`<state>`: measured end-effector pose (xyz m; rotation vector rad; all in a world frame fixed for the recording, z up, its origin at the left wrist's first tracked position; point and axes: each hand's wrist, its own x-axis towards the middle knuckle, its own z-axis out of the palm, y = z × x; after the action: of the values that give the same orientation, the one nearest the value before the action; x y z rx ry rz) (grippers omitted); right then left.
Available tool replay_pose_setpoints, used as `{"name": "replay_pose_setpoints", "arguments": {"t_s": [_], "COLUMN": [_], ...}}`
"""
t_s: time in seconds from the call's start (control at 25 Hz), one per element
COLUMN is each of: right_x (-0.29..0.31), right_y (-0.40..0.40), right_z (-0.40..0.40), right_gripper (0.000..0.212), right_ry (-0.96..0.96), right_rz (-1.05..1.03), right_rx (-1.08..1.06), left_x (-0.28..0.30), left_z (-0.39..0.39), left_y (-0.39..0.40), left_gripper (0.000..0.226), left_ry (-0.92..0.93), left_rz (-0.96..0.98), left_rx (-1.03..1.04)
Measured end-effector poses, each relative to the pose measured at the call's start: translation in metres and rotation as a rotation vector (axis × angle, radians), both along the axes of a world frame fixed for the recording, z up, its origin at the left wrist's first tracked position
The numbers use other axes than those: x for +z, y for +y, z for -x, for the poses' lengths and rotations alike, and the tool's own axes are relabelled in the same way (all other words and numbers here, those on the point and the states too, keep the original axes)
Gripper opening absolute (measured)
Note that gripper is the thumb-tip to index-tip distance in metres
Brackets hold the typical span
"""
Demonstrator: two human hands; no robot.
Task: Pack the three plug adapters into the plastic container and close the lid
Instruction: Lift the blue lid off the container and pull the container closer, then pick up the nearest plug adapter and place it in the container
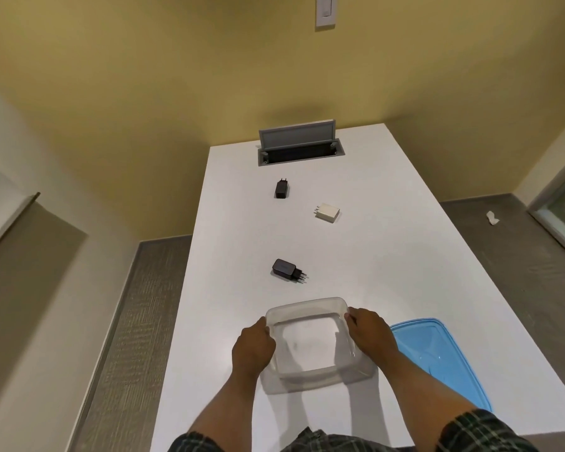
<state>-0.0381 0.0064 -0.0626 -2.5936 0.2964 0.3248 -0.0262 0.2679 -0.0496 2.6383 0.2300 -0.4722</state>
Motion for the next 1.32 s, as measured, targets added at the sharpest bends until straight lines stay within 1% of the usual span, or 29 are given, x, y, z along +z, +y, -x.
{"name": "replay_pose_setpoints", "arguments": {"t_s": [0.28, 0.36, 0.52, 0.64, 0.72, 0.84, 0.92, 1.04, 1.2, 1.32], "right_x": [-0.006, -0.007, -0.009, -0.010, -0.008, -0.002, 0.000, 0.002, 0.000, -0.005], "right_y": [-0.008, -0.010, -0.013, -0.014, -0.012, -0.008, -0.006, -0.001, 0.006, 0.009], "right_z": [0.006, 0.006, 0.006, 0.003, -0.003, -0.021, -0.035, -0.057, -0.080, -0.091], "right_gripper": [0.031, 0.033, 0.035, 0.046, 0.053, 0.046, 0.039, 0.031, 0.028, 0.028], "right_ry": [-0.009, -0.007, 0.004, -0.013, -0.055, -0.118, -0.163, -0.181, -0.158, -0.184], "right_rz": [-0.009, -0.008, 0.013, 0.092, 0.171, 0.179, 0.199, 0.244, 0.250, 0.165], "right_rx": [-0.071, -0.083, -0.080, -0.062, -0.106, -0.208, -0.215, -0.177, -0.103, -0.041], "left_x": [-0.007, -0.008, -0.007, -0.006, -0.005, -0.002, 0.000, 0.004, 0.004, 0.000], "left_z": [-0.005, -0.006, -0.010, -0.013, -0.019, -0.036, -0.052, -0.081, -0.116, -0.139], "left_y": [0.000, -0.001, -0.001, -0.003, -0.004, -0.006, -0.009, -0.017, -0.026, -0.031], "left_gripper": [0.032, 0.031, 0.032, 0.033, 0.037, 0.036, 0.036, 0.036, 0.042, 0.054], "left_ry": [-0.019, -0.032, -0.048, -0.079, -0.130, -0.215, -0.252, -0.266, -0.220, -0.183], "left_rz": [0.011, -0.029, -0.178, -0.232, -0.247, -0.222, -0.203, -0.184, -0.213, -0.247], "left_rx": [-0.035, -0.071, -0.165, -0.134, -0.092, -0.088, -0.135, -0.221, -0.342, -0.452]}}
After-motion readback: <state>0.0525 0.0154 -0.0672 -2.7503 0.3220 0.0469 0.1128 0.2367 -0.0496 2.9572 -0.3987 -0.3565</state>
